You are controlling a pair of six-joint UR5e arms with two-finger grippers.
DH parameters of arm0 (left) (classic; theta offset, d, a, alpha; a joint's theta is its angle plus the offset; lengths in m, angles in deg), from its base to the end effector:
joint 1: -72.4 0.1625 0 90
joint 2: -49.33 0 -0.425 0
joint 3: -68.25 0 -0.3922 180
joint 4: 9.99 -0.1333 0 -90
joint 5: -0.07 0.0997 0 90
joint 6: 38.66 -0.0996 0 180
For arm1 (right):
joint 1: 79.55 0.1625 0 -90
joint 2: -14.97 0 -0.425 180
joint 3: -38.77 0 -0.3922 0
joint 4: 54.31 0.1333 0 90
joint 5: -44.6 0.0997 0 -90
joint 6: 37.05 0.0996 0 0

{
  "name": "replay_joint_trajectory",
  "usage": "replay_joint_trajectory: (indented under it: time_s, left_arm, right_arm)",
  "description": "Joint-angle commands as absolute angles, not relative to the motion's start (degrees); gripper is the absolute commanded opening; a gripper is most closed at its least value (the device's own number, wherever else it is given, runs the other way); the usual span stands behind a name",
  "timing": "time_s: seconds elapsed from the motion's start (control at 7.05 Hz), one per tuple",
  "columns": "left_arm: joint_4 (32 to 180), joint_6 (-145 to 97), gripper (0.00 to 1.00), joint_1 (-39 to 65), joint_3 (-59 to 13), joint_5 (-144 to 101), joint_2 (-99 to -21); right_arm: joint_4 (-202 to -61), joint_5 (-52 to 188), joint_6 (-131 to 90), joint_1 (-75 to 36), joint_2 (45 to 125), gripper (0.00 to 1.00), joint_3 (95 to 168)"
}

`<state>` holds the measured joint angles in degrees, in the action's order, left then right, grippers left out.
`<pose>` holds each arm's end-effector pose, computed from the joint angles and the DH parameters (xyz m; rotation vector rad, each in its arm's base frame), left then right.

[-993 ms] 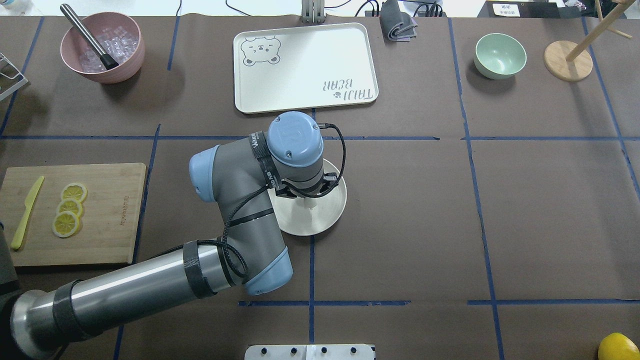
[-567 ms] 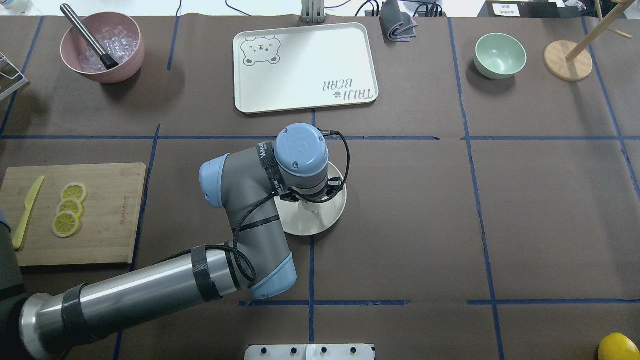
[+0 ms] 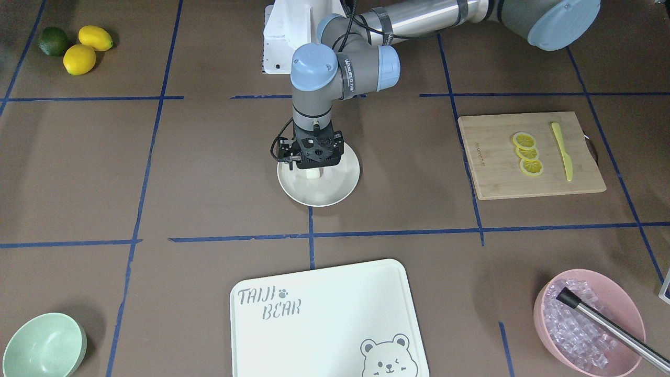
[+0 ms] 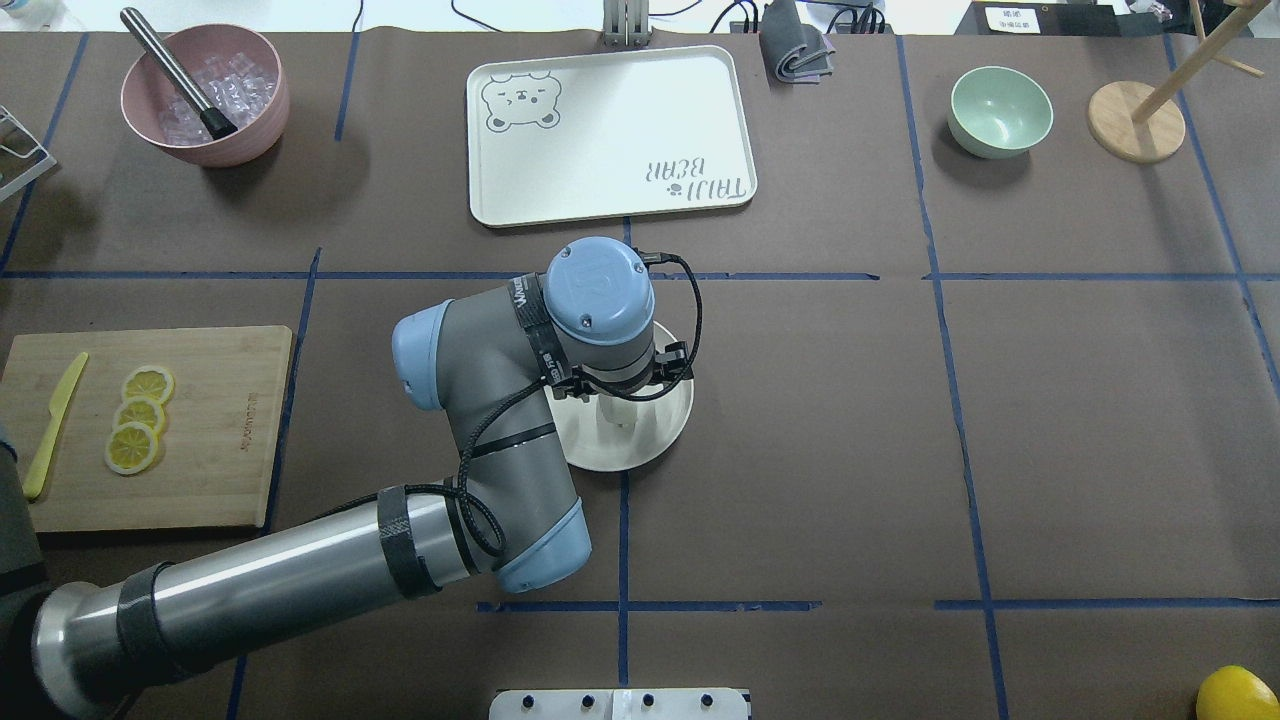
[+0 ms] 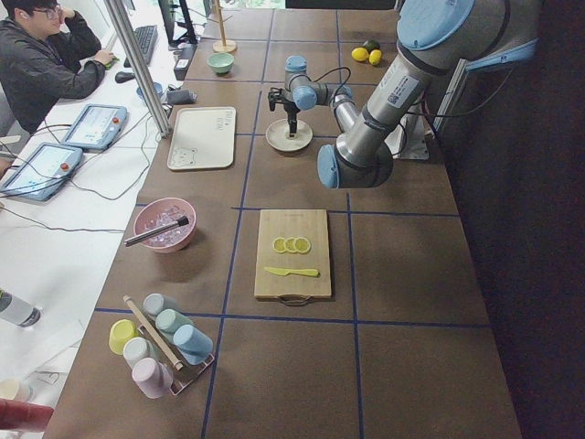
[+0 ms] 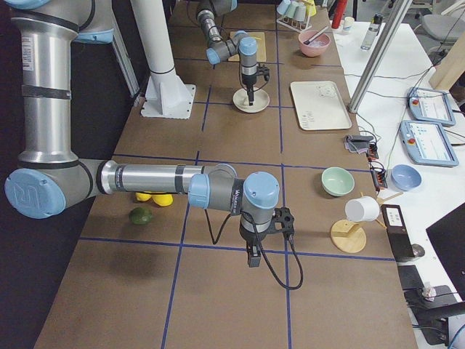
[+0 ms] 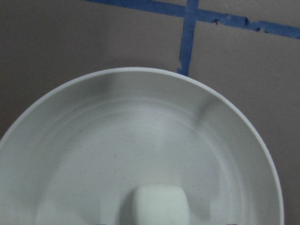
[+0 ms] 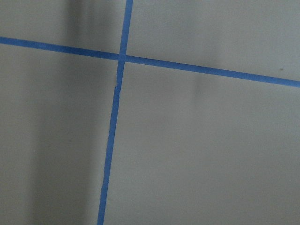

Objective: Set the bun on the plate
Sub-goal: 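Open the left gripper and withdraw the left arm from the plate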

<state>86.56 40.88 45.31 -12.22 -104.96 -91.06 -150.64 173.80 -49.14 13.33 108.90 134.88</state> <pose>0.6298 -0.4428 0.1686 0.0308 0.8590 -0.1637 0.0932 -0.4525 0.6558 0.0201 -0.6876 -0.1296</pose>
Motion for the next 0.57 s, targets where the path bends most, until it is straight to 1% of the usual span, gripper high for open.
replay_joint_trajectory:
  time_s: [0.0, 0.28, 0.43]
  left_arm:
    - [77.2, 31.5, 1.0, 40.2, -21.1, -111.8, -86.6]
    - [70.5, 15.4, 1.0, 31.6, -35.0, -119.5, -74.1]
    - [69.3, 5.0, 1.0, 25.5, -39.2, -123.1, -67.9]
  right_arm:
    - [-150.6, 173.8, -49.1, 13.3, 108.8, 1.0, 134.9]
    - [-150.6, 173.8, -49.1, 13.3, 108.7, 1.0, 134.7]
    - [-150.6, 173.8, -49.2, 13.3, 108.6, 1.0, 134.7]
